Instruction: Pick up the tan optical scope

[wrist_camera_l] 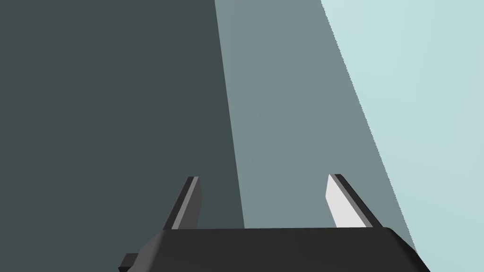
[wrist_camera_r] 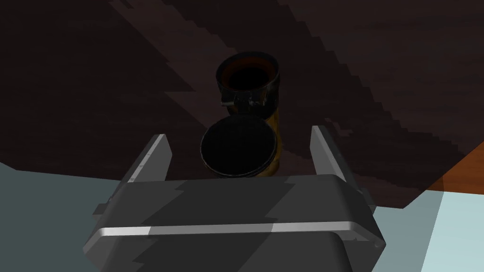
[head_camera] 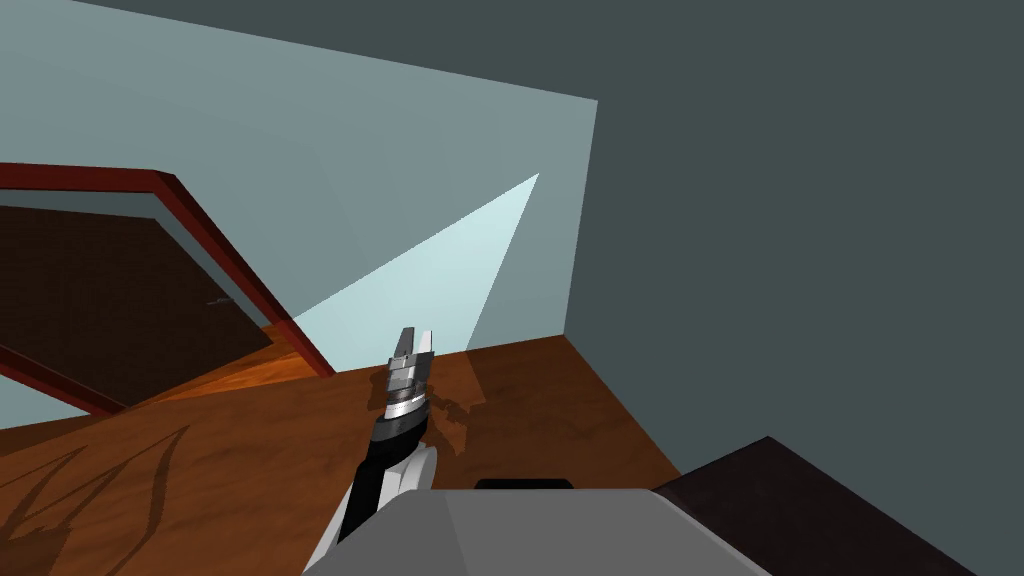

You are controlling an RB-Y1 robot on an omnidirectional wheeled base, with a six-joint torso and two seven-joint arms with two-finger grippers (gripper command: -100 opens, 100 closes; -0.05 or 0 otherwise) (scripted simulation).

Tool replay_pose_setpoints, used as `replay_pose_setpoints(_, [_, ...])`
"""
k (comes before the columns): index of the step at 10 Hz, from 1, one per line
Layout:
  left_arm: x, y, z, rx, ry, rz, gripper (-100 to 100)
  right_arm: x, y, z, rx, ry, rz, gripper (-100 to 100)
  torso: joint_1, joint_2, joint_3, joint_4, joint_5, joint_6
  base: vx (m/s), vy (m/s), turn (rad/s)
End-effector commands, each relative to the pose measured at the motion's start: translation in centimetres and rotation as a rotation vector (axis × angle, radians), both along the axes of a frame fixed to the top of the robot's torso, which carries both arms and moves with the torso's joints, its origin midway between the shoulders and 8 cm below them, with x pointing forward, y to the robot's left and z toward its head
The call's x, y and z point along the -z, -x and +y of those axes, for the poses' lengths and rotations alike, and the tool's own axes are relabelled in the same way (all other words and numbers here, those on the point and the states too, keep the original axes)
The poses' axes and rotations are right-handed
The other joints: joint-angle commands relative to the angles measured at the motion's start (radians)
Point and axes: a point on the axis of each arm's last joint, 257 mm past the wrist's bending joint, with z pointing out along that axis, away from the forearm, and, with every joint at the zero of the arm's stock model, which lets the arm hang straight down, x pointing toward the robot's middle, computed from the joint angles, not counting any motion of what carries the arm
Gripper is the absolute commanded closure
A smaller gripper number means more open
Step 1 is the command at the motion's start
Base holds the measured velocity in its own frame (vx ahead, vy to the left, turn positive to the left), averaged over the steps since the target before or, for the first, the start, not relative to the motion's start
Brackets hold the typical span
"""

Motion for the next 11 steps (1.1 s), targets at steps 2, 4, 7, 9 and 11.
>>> replay_pose_setpoints(2, [0.0,0.0,0.0,0.0,0.0,0.0,0,0.0,0.0,0.0,0.0,0.0,0.0,100,0.0,-0.001,0.0,0.0,0.0,0.0,0.0,0.0,0.0])
replay_pose_setpoints(4, [0.0,0.0,0.0,0.0,0.0,0.0,0,0.0,0.1,0.1,-0.003,-0.001,0.001,100,0.0,-0.001,0.0,0.0,0.0,0.001,0.0,0.0,0.0])
replay_pose_setpoints(7, [0.0,0.0,0.0,0.0,0.0,0.0,0,-1.0,-0.2,-0.9,-0.01,0.002,0.001,100,0.0,-0.001,0.0,0.0,0.0,0.0,0.01,0.016,-0.03])
replay_pose_setpoints(9, [0.0,0.0,0.0,0.0,0.0,0.0,0,-2.1,-0.1,-1.7,-0.021,0.004,0.004,100,0.005,-0.002,-0.001,0.0,0.002,0.001,0.03,0.068,-0.081])
replay_pose_setpoints(11, [0.0,0.0,0.0,0.0,0.0,0.0,0,-1.7,0.0,-1.3,-0.018,0.003,0.004,0,0.003,-0.002,-0.001,0.0,0.001,0.0,0.006,0.017,-0.008])
